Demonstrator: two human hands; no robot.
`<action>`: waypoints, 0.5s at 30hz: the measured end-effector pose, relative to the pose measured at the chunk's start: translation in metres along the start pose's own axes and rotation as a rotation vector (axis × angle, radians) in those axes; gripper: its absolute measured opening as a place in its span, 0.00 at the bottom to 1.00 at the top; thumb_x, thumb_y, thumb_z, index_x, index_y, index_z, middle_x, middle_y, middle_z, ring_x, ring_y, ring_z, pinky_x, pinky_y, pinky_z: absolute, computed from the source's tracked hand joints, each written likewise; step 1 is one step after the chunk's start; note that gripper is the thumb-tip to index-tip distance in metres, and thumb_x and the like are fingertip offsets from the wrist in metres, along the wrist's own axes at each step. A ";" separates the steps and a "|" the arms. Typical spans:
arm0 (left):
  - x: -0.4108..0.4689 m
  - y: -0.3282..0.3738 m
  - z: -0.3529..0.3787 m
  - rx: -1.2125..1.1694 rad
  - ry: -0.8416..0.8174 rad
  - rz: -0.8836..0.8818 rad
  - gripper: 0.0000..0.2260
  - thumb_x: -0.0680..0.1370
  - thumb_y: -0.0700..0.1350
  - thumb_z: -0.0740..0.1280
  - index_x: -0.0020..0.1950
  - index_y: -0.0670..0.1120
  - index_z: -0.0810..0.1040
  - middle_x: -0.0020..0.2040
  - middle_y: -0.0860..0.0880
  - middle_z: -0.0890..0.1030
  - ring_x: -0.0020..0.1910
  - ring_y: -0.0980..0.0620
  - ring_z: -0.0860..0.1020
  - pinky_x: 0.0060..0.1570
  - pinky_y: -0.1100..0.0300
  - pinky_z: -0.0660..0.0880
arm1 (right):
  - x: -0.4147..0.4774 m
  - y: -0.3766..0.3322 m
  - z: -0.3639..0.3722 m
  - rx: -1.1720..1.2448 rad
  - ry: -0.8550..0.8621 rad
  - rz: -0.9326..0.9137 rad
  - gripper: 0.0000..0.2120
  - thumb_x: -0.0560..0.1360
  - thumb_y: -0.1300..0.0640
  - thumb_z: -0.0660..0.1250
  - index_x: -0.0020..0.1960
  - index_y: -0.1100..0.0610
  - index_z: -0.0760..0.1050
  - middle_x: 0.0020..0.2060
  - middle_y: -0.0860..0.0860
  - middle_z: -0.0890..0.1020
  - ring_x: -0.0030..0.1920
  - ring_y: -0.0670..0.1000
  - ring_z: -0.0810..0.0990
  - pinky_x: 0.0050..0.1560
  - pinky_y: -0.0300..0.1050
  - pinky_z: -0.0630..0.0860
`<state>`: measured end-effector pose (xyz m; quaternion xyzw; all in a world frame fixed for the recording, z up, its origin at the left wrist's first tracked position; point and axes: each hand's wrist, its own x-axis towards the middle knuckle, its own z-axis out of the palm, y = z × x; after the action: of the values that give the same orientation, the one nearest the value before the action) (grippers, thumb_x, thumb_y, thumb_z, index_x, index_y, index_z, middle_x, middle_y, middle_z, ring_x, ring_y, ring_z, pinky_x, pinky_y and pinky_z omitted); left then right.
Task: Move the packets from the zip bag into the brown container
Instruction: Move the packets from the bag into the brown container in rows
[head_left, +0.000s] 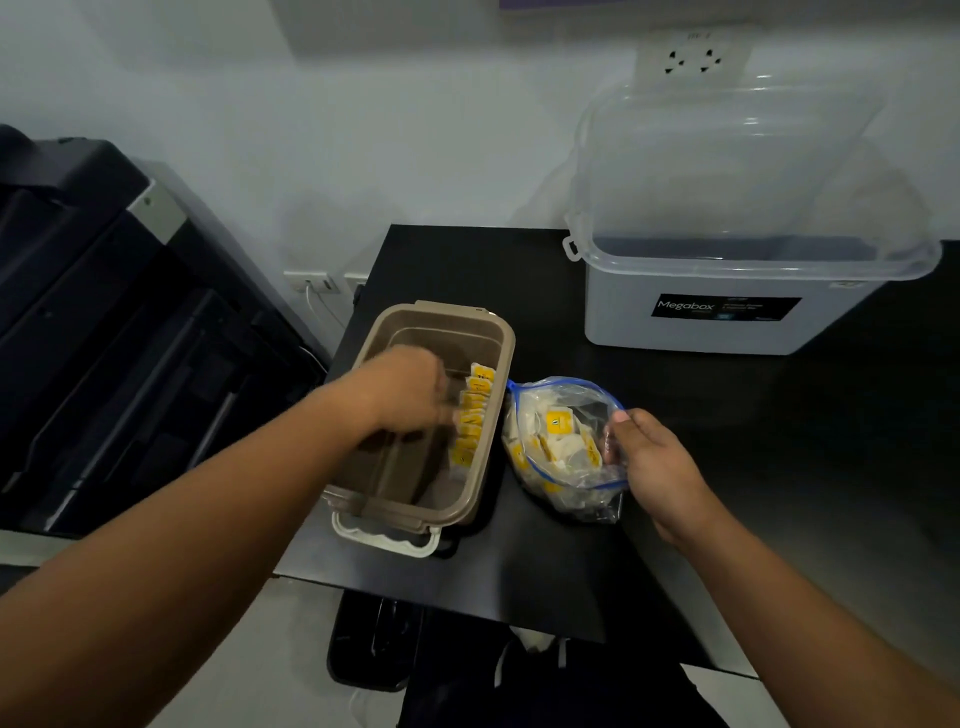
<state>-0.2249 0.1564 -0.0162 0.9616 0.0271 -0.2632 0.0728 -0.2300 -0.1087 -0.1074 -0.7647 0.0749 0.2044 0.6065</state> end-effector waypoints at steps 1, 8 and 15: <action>-0.006 0.006 -0.010 -0.021 0.105 -0.013 0.10 0.78 0.54 0.70 0.53 0.50 0.80 0.46 0.53 0.80 0.47 0.53 0.79 0.49 0.59 0.73 | 0.000 0.001 0.000 0.002 -0.002 -0.001 0.18 0.87 0.51 0.57 0.43 0.60 0.74 0.37 0.53 0.76 0.40 0.51 0.74 0.46 0.47 0.73; -0.022 0.082 -0.021 -0.188 0.313 0.266 0.03 0.78 0.47 0.71 0.51 0.51 0.83 0.43 0.54 0.83 0.42 0.57 0.80 0.48 0.58 0.78 | 0.002 0.001 -0.001 0.026 -0.004 0.034 0.16 0.87 0.51 0.57 0.46 0.59 0.74 0.40 0.55 0.78 0.42 0.53 0.76 0.47 0.49 0.74; 0.013 0.121 0.038 0.091 0.157 0.403 0.11 0.81 0.40 0.63 0.60 0.47 0.81 0.55 0.45 0.82 0.54 0.43 0.79 0.53 0.49 0.77 | 0.001 -0.001 -0.005 0.030 -0.017 0.043 0.15 0.87 0.51 0.57 0.53 0.58 0.78 0.48 0.56 0.84 0.51 0.55 0.83 0.48 0.49 0.78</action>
<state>-0.2215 0.0311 -0.0400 0.9674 -0.1720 -0.1688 0.0784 -0.2276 -0.1135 -0.1061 -0.7520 0.0892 0.2228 0.6139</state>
